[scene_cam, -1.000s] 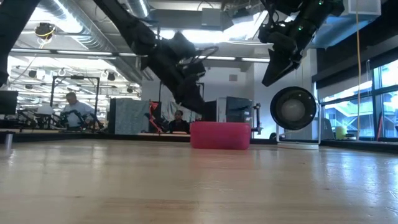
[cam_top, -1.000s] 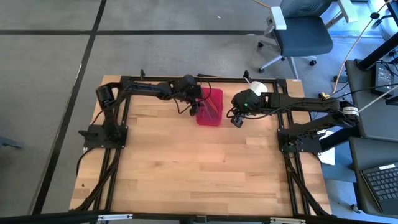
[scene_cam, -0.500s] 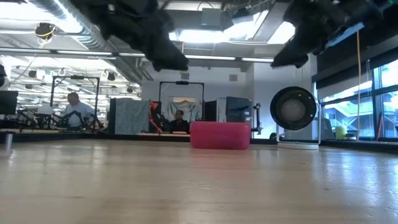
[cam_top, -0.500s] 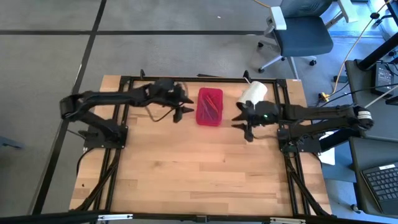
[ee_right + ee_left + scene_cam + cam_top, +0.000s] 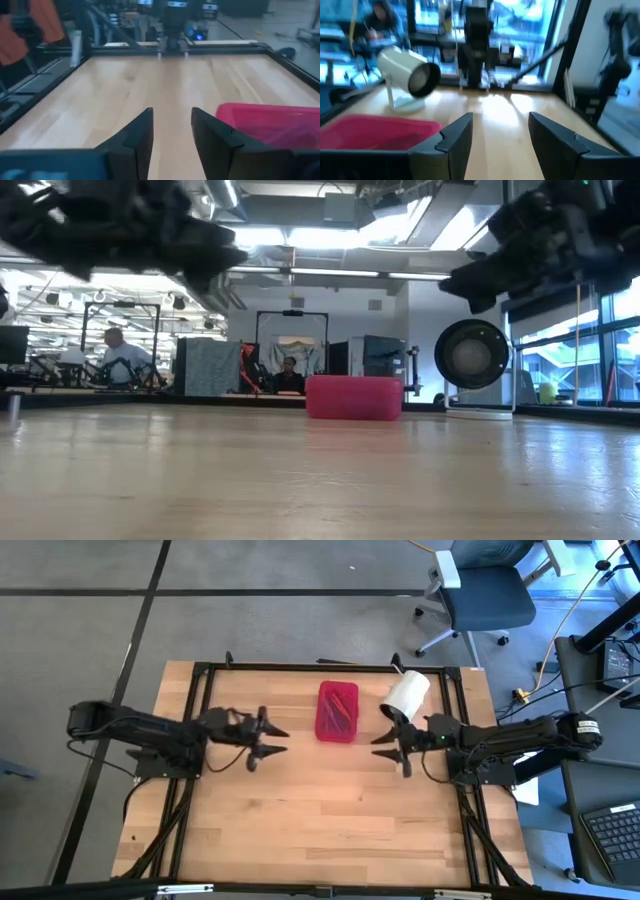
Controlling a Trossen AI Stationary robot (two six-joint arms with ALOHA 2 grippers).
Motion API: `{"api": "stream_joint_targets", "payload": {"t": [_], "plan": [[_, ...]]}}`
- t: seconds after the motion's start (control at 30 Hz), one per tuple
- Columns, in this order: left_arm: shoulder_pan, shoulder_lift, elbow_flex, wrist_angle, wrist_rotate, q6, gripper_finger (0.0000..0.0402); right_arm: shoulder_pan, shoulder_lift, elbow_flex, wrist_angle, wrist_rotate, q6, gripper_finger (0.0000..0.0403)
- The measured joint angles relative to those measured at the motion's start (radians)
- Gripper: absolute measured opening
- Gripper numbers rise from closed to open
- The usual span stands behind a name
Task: Pick & place school supplies into a supply box
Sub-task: Return to Home Position
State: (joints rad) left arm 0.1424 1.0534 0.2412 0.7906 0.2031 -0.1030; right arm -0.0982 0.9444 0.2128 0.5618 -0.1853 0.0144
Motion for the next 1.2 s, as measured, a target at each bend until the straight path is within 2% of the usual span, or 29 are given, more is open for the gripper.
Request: {"api": "stream_joint_targets", "payload": {"t": [0.1,0.23,0.33,0.43,0.63,0.77,1.0,1.2], "plan": [[0.0,-0.064,-0.115,0.14,-0.011,-0.024,0.0185,-0.019,-0.017,-0.052,0.043,-0.031,-0.021,0.0138],[0.009,-0.139,-0.221,0.223,-0.028,-0.034,0.0184,-0.055,-0.037,-0.057,0.037,-0.103,0.003,0.0138],[0.021,-0.181,-0.234,0.166,-0.089,-0.051,0.0186,-0.069,-0.038,-0.059,0.029,-0.16,0.031,0.0138],[0.041,-0.199,-0.234,0.138,-0.103,-0.052,0.0186,-0.07,-0.039,-0.067,0.027,-0.15,0.034,0.0138],[0.078,-0.242,-0.234,0.07,-0.102,-0.052,0.0186,-0.07,-0.099,-0.153,0.091,-0.085,0.077,0.0138],[0.104,-0.291,-0.234,0.042,-0.051,-0.052,0.0186,-0.086,-0.192,-0.207,0.133,-0.08,0.09,0.0138],[0.161,-0.433,-0.234,-0.093,-0.044,-0.057,0.0187,-0.124,-0.338,-0.207,0.007,-0.129,0.112,0.0138],[0.188,-0.575,-0.234,-0.229,-0.045,-0.051,0.0185,-0.149,-0.461,-0.207,-0.092,-0.13,0.104,0.0138]]}}
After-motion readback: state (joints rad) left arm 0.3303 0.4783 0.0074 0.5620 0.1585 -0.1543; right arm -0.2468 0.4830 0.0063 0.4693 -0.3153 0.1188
